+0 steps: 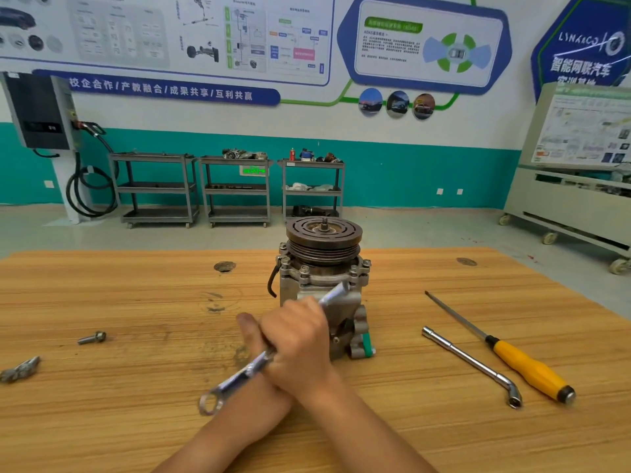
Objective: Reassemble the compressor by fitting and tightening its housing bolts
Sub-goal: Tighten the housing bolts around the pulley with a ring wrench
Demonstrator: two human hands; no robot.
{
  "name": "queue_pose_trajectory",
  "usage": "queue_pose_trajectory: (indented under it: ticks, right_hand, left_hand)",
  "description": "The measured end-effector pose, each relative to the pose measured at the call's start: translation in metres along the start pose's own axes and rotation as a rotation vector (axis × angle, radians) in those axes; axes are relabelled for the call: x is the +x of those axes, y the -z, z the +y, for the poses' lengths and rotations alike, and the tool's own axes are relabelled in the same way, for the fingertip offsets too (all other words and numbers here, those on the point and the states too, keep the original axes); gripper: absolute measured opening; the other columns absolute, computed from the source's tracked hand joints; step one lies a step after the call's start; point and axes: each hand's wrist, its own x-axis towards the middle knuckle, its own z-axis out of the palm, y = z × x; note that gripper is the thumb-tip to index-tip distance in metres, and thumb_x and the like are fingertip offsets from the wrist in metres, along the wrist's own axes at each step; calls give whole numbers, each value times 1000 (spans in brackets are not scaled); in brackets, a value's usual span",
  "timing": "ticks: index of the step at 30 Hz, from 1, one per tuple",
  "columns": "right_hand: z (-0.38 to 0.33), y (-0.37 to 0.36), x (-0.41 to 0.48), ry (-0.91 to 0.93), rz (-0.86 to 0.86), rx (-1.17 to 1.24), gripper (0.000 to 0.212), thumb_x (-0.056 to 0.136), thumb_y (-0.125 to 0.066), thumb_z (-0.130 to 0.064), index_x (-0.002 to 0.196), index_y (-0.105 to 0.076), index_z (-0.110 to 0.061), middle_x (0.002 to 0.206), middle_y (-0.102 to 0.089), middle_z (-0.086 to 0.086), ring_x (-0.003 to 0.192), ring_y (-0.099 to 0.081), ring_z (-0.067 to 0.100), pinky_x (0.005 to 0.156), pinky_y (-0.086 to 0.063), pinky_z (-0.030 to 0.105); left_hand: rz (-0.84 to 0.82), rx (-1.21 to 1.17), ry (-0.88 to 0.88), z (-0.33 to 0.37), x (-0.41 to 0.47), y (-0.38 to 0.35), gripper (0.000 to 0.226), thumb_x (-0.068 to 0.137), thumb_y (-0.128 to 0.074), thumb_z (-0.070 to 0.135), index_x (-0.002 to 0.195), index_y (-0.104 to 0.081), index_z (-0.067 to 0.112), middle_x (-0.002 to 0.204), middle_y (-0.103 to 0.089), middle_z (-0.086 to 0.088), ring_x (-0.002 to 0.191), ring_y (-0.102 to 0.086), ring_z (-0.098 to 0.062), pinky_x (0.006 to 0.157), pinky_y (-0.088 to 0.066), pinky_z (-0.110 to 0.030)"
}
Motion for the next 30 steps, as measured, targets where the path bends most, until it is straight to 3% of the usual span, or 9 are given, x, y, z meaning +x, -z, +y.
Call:
queue_pose_trajectory:
  ticks: [2,4,5,8,11,13,17,24,30]
  right_hand:
    - [-6,-4,9,-71,44,-23,59,98,-42,-29,43,-42,-9,41,-39,3,39,-35,18,43,-30,27]
    - [-12,5,24,-209,123,126,61,99,-37,-38,45,-40,-10,41,-36,1,39,-34,16,40,-30,28]
    - [-15,13,34,-309,135,274,61,98,-36,-46,46,-41,-15,42,-36,-6,39,-34,12,39,-30,27]
    - [-9,47,67,-662,314,625,58,89,-38,-58,46,-53,-22,38,-35,-12,35,-31,0,37,-25,12]
    - [25,80,96,-884,676,915,61,94,-31,-54,41,-35,-23,38,-24,-10,34,-20,8,37,-20,16]
    - [51,91,100,-1052,835,1046,59,99,-29,-50,48,-25,-21,42,-17,-6,37,-13,11,38,-15,17]
    - [80,89,82,-1381,943,1159,50,101,-28,-41,56,-22,-19,42,-17,-6,35,-12,11,37,-11,17]
    - [79,79,62,-1526,975,1127,48,100,-31,-37,56,-24,-20,41,-19,-7,33,-15,10,35,-14,17]
    - [79,93,73,-1389,1047,1231,51,99,-32,-34,51,-26,-20,42,-20,-7,33,-15,10,35,-15,15]
  left_hand:
    - [58,-16,-106,5,-1,4,15,95,-36,32,109,-35,39,104,-34,29,105,-38,18,94,-36,-17]
    - [119,-148,-142,6,0,6,32,82,-56,20,107,-46,38,106,-48,27,103,-45,19,86,-42,-19]
    - [121,-184,-144,6,0,5,43,82,-61,20,118,-44,36,116,-49,24,111,-44,15,90,-40,-16]
    - [46,-139,-97,2,0,0,70,87,-61,30,133,-12,47,139,-27,20,128,-31,5,102,-25,-9]
    - [27,-115,-59,1,0,-1,72,89,-58,36,124,1,56,136,-19,26,125,-27,8,88,-17,7]
    - [22,-129,-34,2,0,1,72,89,-57,38,125,3,56,136,-16,27,127,-26,8,92,-17,3]
    - [0,-141,-16,3,0,3,73,89,-56,39,133,1,51,139,-15,26,131,-26,4,104,-22,-14]
    - [12,-130,-3,2,0,3,73,89,-57,38,140,-4,45,139,-18,24,127,-28,4,100,-25,-15]
    - [9,-129,-5,1,1,2,73,88,-57,39,136,-3,50,136,-17,27,125,-27,7,99,-23,-12]
